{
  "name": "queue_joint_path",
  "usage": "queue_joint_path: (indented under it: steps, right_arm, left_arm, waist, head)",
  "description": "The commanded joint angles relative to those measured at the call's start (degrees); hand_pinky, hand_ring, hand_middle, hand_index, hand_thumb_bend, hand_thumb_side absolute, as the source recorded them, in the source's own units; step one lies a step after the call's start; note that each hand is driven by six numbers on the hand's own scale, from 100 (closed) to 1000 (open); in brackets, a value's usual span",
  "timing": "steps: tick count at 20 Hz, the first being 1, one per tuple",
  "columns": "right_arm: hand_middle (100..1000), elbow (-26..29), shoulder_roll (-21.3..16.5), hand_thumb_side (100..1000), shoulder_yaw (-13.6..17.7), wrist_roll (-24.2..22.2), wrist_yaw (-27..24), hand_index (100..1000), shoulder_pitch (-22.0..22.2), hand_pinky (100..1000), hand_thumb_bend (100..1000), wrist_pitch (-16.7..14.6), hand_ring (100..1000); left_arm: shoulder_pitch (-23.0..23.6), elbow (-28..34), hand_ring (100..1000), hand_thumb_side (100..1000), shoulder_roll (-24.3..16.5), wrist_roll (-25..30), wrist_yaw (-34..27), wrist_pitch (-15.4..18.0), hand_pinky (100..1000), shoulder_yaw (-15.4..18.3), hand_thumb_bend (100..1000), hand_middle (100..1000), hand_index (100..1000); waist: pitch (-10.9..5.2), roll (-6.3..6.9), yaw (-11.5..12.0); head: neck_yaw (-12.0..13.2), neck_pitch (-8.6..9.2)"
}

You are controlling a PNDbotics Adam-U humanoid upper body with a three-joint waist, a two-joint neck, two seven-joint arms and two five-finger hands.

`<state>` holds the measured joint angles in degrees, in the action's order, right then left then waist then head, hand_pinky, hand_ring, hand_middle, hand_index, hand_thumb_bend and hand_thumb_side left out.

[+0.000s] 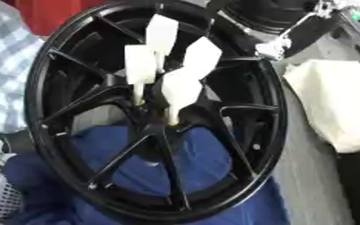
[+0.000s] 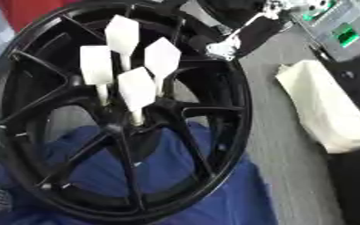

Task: Pull the pin out of the wheel hub.

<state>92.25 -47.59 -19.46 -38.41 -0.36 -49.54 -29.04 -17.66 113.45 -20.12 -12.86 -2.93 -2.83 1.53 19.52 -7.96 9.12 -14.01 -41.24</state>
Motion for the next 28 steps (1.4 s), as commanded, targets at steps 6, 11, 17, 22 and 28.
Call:
queue_joint_path:
  steps: [6, 11, 17, 22, 28]
  right_arm:
    - [874, 0.13, -0.38, 444, -0.32, -13.56, 1.07, 958, -1.23, 1000, 100, -13.84, 889]
    - [872, 0.05, 0.01, 487, -1.26, -13.56, 2.39, 960, -0.88, 1000, 100, -14.63, 887]
    - [871, -0.35, 0.66, 500, -1.92, -13.56, 3.59, 957, -0.83, 1000, 100, -15.37, 887]
    - [848, -0.73, 0.84, 496, -1.81, -13.56, 5.41, 938, -0.74, 1000, 100, -16.09, 881]
    - [783, -1.11, 1.16, 530, -2.00, -13.56, 7.64, 929, -0.65, 1000, 100, -17.26, 869]
  left_arm:
    - [-0.78, 1.14, 626, 622, -0.82, 0.29, 0.08, 0.15, 705, -0.20, 100, 554, 721]
    - [-0.83, 1.14, 623, 624, -0.67, 0.22, 0.02, 0.13, 705, -0.18, 100, 554, 721]
    - [-0.97, 1.14, 622, 624, -0.56, 0.28, -0.05, 0.10, 705, -0.23, 100, 554, 722]
    - [-0.95, 1.14, 621, 626, -0.48, 0.23, -0.10, 0.09, 705, -0.20, 100, 553, 721]
    - [-1.07, 1.14, 620, 628, -0.41, 0.26, -0.17, 0.02, 705, -0.26, 100, 553, 721]
  waist:
    - [-0.60, 0.45, 0.35]
    - [-0.57, 0.45, 0.48]
    - [-0.60, 0.26, 0.63]
    - [-0.54, 0.09, 0.63]
    - [-0.31, -0.10, 0.71]
  head:
    - [-1.87, 1.71]
    - [-0.95, 2.04]
    - [-0.57, 2.12]
    - [-0.45, 1.85]
    - [-0.39, 1.69]
